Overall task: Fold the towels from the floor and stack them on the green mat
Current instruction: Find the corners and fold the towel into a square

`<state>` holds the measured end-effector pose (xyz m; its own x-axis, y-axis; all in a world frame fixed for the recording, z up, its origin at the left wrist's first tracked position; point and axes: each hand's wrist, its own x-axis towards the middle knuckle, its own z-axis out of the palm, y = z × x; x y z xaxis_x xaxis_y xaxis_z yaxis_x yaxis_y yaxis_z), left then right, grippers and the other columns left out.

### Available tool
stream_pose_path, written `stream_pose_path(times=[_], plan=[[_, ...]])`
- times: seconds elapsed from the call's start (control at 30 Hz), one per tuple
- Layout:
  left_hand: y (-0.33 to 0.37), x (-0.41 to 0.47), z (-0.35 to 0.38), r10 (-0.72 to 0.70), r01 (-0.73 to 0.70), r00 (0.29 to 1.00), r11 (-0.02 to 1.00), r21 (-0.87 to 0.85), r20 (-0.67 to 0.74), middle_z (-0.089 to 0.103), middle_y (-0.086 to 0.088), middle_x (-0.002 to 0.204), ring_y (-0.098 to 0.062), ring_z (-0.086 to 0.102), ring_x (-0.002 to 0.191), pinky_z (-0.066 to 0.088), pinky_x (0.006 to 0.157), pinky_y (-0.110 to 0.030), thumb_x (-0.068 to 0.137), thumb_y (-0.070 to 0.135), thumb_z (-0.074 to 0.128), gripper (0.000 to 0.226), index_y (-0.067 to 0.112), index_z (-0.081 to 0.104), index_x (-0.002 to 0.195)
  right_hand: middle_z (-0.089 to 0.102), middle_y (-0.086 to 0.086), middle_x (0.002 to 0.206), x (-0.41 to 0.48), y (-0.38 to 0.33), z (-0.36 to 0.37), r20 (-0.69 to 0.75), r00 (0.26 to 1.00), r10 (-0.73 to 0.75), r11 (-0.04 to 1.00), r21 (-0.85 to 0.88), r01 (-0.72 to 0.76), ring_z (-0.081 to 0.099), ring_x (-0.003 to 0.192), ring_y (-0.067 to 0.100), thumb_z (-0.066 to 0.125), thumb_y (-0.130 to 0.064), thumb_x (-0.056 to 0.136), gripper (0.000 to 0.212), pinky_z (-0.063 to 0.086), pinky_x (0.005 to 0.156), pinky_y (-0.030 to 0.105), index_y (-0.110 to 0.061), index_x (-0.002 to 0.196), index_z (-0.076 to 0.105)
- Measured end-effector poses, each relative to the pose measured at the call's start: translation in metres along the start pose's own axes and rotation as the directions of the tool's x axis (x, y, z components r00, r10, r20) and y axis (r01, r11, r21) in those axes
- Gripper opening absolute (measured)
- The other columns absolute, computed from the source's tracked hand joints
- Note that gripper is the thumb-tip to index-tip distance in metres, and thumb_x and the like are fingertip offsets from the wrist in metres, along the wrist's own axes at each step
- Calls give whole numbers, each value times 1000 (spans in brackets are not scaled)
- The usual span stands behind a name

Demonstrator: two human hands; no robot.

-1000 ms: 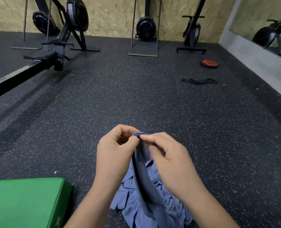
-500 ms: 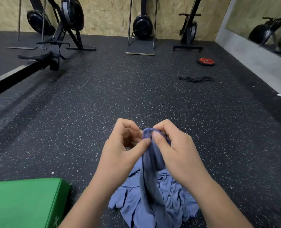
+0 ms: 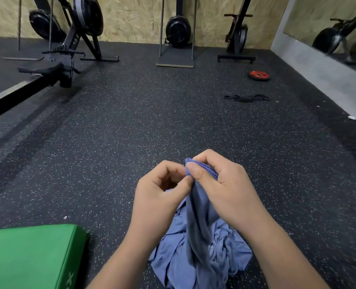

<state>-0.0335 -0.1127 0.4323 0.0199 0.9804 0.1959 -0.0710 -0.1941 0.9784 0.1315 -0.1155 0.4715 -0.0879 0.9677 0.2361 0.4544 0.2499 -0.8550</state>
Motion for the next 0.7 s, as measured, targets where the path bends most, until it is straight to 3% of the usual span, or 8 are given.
stream_pose_path(times=[0.1, 0.2, 0.3, 0.33, 0.4, 0.5, 0.57, 0.7], plan=[[0, 1, -2, 24, -24, 1000, 1000, -18, -13, 71, 0, 82, -11, 62, 79, 51, 73, -26, 95, 2, 77, 17, 17, 73, 88, 75, -10, 89, 2, -2, -2, 16, 1000, -18, 1000, 22, 18, 68, 85, 9, 66, -30, 106, 13, 51, 78, 26, -27, 95, 73], [-1, 3, -4, 17, -14, 996, 999, -38, 91, 73, 1, 88, -12, 63, 82, 52, 77, -27, 92, 13, 75, 10, 22, 71, 91, 70, -6, 89, 3, -2, -3, -1, 998, -64, 998, -8, 64, 64, 86, 13, 64, -27, 108, 17, 47, 78, 26, -26, 92, 69], [-4, 4, -8, -4, -7, 975, 999, 50, 221, 78, -3, 97, -28, 71, 90, 56, 86, -49, 93, 15, 76, 10, 24, 74, 98, 63, -6, 83, 3, -1, -5, 12, 997, -76, 996, -43, 77, 59, 82, 15, 60, -26, 110, 22, 45, 75, 29, -21, 89, 65], [-6, 4, -10, -11, -26, 966, 990, 138, 259, 78, 2, 94, -23, 71, 88, 55, 85, -50, 94, 18, 78, 8, 24, 75, 98, 61, -6, 81, 3, -2, -6, 15, 997, -77, 996, -45, 78, 58, 80, 15, 60, -25, 110, 22, 44, 73, 28, -20, 89, 64], [-10, 2, -12, -31, -82, 942, 945, 317, 334, 75, 10, 88, -7, 63, 78, 51, 77, -42, 98, 27, 80, 5, 24, 78, 95, 59, -7, 79, 1, -3, -8, 14, 997, -78, 996, -48, 78, 56, 77, 13, 59, -25, 110, 21, 41, 70, 23, -21, 90, 63], [-11, 3, -16, 12, -171, 928, 901, 398, 373, 72, 5, 91, -12, 66, 84, 53, 81, -41, 101, 39, 75, 24, 17, 78, 93, 59, -7, 79, 1, -3, -10, -15, 997, -70, 996, -59, 69, 55, 75, 13, 59, -26, 110, 21, 40, 69, 22, -20, 91, 64], [-13, 7, -19, 37, -207, 924, 886, 416, 381, 70, 8, 90, -12, 68, 86, 53, 83, -35, 102, 35, 76, 25, 19, 74, 82, 59, -5, 79, 2, -3, -14, -63, 995, -82, 995, -66, 78, 54, 75, 13, 59, -26, 110, 20, 41, 69, 23, -19, 92, 64], [-21, 5, -19, -116, -94, 881, 907, 410, 458, 71, 13, 90, -6, 67, 88, 48, 83, -25, 99, 28, 79, 19, 17, 80, 85, 55, 1, 76, 3, -6, -20, -179, 979, -100, 995, -34, 96, 49, 71, 16, 59, -27, 110, 21, 40, 66, 26, -20, 91, 63]])
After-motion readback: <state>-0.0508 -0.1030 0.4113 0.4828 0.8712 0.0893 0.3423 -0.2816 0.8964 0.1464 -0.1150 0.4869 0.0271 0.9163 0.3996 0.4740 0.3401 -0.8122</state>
